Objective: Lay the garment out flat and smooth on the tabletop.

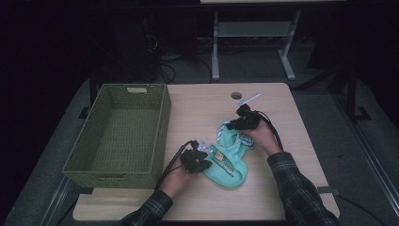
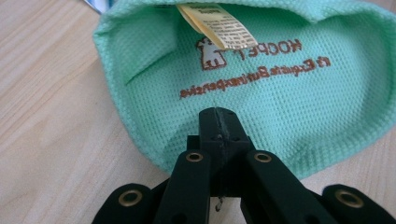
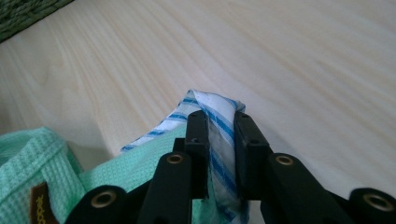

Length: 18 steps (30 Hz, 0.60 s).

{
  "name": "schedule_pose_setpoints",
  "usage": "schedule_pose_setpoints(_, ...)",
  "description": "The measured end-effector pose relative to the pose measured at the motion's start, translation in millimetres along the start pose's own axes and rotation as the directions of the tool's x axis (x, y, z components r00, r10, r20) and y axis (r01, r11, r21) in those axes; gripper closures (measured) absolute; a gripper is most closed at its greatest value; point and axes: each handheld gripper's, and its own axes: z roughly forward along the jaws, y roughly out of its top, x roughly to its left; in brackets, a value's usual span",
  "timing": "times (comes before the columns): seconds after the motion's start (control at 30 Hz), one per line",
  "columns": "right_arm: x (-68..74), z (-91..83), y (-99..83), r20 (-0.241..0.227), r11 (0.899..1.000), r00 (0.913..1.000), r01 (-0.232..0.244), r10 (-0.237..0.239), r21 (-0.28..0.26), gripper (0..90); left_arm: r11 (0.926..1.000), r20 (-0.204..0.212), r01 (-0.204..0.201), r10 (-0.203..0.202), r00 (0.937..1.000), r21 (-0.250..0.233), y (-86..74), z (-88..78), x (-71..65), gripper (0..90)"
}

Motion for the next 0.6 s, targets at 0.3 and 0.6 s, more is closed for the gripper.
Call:
schedule_pose_setpoints(0.3, -26.0, -19.6, -4.5, 0.142, 0.996, 0.9866, -0.073, 0.08, -0.054, 76.9, 1.0, -0.003, 0.001, 0.0, 1.0, 0.007, 0.3, -0.6, -0.5, 89.7)
schedule_pose_setpoints(0.6, -30.4, -18.1, -9.3, 0.139, 0.995, 0.9856, -0.09, 0.096, -0.051, 61.0, 1.0, 0.0, 0.001, -0.001, 1.0, 0.0, -0.1, -0.1, -0.1, 89.7)
